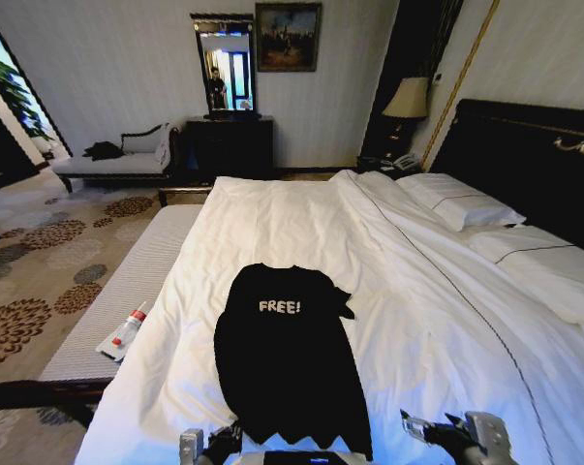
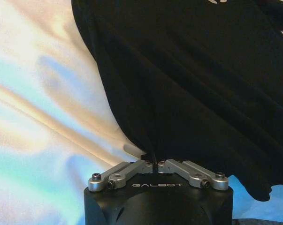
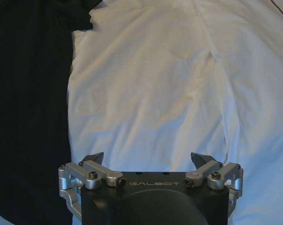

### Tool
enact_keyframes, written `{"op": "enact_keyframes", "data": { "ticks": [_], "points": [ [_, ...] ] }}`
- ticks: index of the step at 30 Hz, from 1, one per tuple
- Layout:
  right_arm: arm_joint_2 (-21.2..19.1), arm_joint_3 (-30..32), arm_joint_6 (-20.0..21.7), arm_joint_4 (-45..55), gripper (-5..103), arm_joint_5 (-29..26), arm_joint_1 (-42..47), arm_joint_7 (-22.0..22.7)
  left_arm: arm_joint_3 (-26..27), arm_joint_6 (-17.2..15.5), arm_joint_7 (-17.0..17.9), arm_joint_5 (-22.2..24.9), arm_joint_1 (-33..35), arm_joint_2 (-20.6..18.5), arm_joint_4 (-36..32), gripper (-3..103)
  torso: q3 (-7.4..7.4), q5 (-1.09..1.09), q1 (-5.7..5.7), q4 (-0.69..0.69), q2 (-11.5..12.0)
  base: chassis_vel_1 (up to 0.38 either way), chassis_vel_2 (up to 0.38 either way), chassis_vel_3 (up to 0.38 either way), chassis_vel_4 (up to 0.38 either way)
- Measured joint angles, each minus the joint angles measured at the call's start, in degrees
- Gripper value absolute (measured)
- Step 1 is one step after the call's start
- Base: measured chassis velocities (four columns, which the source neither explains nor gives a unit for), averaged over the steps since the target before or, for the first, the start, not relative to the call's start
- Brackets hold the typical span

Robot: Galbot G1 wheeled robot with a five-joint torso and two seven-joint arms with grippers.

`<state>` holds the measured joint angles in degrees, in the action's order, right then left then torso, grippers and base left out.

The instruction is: Fold the clothes on the bed.

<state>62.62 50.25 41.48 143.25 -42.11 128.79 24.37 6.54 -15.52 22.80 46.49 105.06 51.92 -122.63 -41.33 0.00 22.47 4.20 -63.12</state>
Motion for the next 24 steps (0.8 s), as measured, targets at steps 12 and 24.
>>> {"op": "enact_keyframes", "data": {
  "ticks": [12, 24],
  "points": [
    [0.90, -1.56, 0.05, -0.01, 100, 0.45, -0.23, 0.03, 8.22, 0.85, 0.86, -0.66, 9.18, -6.91, -9.09, 0, 0.01, -0.01, 0.00, -0.01, 0.00, 0.000, 0.000, 0.000, 0.000],
    [-0.86, -2.09, 0.39, -0.01, 100, 0.15, -0.92, -0.05, 13.81, 0.09, 3.14, -3.85, 18.49, -9.94, -13.76, 0, 0.01, 0.00, 0.00, 0.00, 0.00, 0.000, 0.000, 0.000, 0.000]
  ]
}}
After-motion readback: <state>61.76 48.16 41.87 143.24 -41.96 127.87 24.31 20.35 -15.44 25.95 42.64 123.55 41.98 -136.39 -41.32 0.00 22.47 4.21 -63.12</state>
